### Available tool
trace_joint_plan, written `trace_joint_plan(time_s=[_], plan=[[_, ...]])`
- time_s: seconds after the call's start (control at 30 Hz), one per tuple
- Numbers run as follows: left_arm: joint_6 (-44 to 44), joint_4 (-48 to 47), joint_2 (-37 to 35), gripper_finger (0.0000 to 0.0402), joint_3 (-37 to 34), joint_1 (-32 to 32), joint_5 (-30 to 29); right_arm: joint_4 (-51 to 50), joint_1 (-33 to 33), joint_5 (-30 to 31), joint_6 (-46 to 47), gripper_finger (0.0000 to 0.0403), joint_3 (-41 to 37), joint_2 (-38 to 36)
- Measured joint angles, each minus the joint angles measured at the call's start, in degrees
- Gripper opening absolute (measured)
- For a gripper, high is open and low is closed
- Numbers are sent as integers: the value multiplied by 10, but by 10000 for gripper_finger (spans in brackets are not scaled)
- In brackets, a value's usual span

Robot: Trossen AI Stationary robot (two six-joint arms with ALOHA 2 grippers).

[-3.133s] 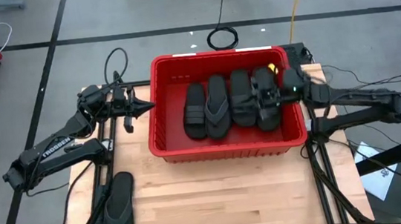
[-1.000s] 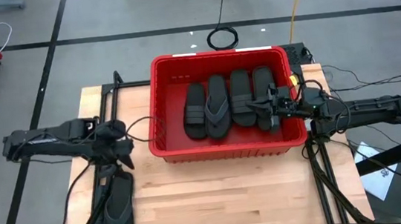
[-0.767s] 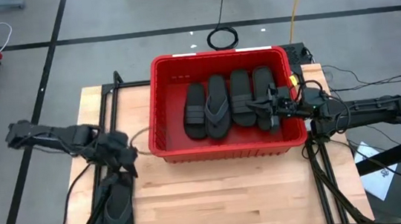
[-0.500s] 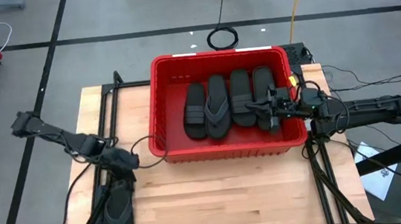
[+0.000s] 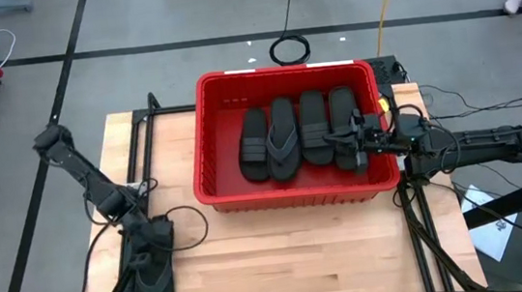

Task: Pick and place slides into bin
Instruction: Put the black slipper into the red bin

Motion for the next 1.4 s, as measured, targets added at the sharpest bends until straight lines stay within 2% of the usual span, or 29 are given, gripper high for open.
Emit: trace_joint_plan(time_s=[0.1,0.2,0.4,0.8,0.9,0.97,1.07,1.1,1.23,1.4], plan=[[7,1,0,243,0,-6,-42,0,0,1,0,0,0,-1],[25,4,9,243,0,-6,-51,-1,0,1,0,0,0,-1],[98,41,58,244,0,-6,7,0,0,19,0,0,0,-1],[150,164,195,240,0,-6,28,3,0,31,31,0,0,-1],[183,192,211,203,2,-6,45,5,0,34,30,0,0,-1],[204,192,212,149,12,-6,48,7,0,34,30,0,0,-1],[224,190,209,45,30,-3,58,11,0,34,28,0,0,-1],[222,188,208,23,37,0,62,11,0,34,23,0,0,-1],[216,145,203,15,82,3,56,11,0,34,9,0,0,-1],[232,35,192,5,159,14,15,11,0,34,-4,0,0,-1]])
